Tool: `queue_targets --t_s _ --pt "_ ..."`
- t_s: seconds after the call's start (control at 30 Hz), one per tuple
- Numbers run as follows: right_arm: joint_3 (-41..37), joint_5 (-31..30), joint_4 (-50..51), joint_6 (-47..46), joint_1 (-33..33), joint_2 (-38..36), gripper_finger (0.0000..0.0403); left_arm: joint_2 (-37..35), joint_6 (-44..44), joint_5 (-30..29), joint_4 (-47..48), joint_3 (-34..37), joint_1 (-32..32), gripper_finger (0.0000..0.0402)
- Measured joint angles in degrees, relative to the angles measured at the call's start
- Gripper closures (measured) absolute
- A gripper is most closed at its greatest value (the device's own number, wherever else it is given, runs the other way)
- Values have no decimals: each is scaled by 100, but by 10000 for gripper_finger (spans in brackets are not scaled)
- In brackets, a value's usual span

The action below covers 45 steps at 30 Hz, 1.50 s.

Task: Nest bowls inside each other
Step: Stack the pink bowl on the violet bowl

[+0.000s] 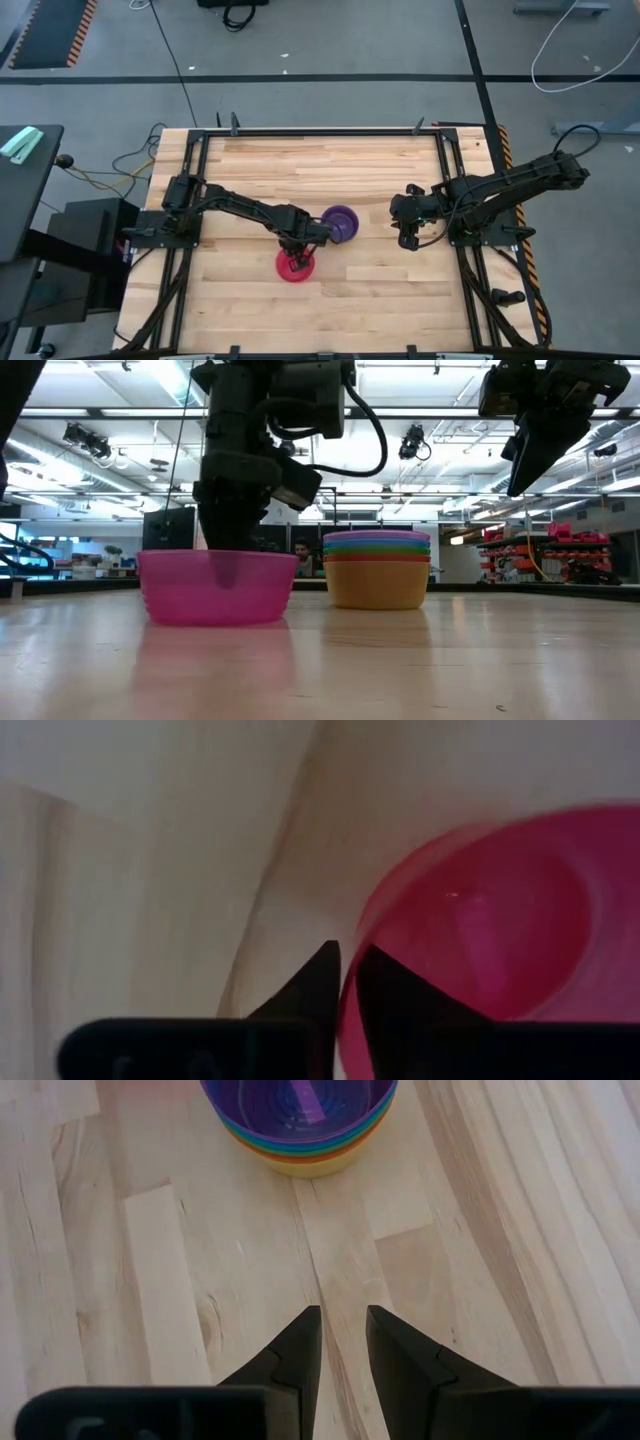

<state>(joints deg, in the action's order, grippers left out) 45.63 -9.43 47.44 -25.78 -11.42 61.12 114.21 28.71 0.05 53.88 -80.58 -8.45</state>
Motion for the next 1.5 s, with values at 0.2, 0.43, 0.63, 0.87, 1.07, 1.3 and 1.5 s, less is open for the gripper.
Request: queue_targets --t_s 0.2,0.43,0.63,0.87,1.07,1.3,1.5 --pt "0 0 -2 2 0 1 312 -25 -18 44 -13 -9 88 388" --pt "0 -85 -4 4 0 1 312 -66 -130 13 -7 -7 187 392" --pt "0 -122 -9 26 2 4 311 -215 -136 -47 165 -198 295 393" --pt "0 -117 -66 48 0 4 312 -413 -244 -25 611 -888 328 393" --pt "0 -112 -94 87 2 4 312 -483 -418 -99 621 -1843 461 393" --pt "0 -107 -92 94 0 4 312 -483 -405 -303 612 -2691 941 393" --pt "0 -107 -90 153 0 2 312 -381 -398 -246 593 -2743 1382 393"
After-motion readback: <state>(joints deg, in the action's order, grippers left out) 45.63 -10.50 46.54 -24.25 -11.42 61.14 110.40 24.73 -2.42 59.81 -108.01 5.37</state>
